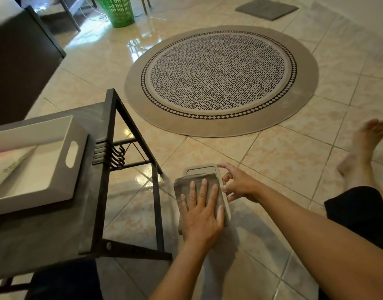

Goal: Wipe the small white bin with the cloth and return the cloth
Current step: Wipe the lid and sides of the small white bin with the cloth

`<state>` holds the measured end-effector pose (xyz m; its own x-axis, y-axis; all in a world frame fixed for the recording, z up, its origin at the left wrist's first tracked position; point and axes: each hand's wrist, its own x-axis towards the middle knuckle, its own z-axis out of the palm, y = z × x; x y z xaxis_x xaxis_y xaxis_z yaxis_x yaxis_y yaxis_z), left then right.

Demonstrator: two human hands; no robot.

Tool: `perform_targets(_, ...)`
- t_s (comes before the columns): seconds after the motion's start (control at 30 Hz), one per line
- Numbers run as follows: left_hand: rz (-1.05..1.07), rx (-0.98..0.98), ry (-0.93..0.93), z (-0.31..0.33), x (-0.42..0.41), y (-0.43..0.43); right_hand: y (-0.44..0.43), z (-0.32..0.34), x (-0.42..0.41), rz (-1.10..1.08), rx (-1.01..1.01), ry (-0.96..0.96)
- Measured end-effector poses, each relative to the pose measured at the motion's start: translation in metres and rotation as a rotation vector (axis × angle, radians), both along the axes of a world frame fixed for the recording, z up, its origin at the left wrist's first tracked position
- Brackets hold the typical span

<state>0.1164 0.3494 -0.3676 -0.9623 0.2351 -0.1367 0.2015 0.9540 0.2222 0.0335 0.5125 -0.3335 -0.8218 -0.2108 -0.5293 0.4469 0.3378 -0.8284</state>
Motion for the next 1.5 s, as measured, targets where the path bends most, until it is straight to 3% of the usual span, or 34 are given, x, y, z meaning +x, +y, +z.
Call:
perform_targets(0.2,0.091,0.015,-0.024,0.0,-0.006,-0.011,0.004,0.007,0.004,0.047,-0.042,-0.06)
perform_targets(0.4,-0.016,-0.024,0.026,-0.002,-0.009,0.013,0.004,0.003,0.003,0.047,-0.052,-0.053)
perform_targets(0.57,0.051,-0.027,-0.034,0.003,-0.011,-0.001,0.003,0.003,0.004,0.031,-0.066,-0.052)
perform_targets(0.8,-0.064,0.013,-0.074,0.016,-0.022,0.001,0.008,0.002,0.004,0.04,-0.08,-0.06)
perform_targets(1.03,-0.039,-0.048,-0.021,0.007,-0.011,-0.003,0.005,0.0,0.003,0.05,-0.107,-0.072)
perform_targets(1.2,0.093,-0.016,-0.002,0.003,-0.014,-0.005,0.006,-0.002,0.005,0.051,-0.124,-0.074)
perform_targets(1.37,0.055,0.006,0.038,-0.002,-0.002,0.014,0.005,-0.002,0.003,0.069,-0.115,-0.067)
perform_targets(1.5,0.075,-0.025,-0.022,0.003,-0.026,0.008,0.005,-0.001,0.006,0.061,-0.112,-0.064)
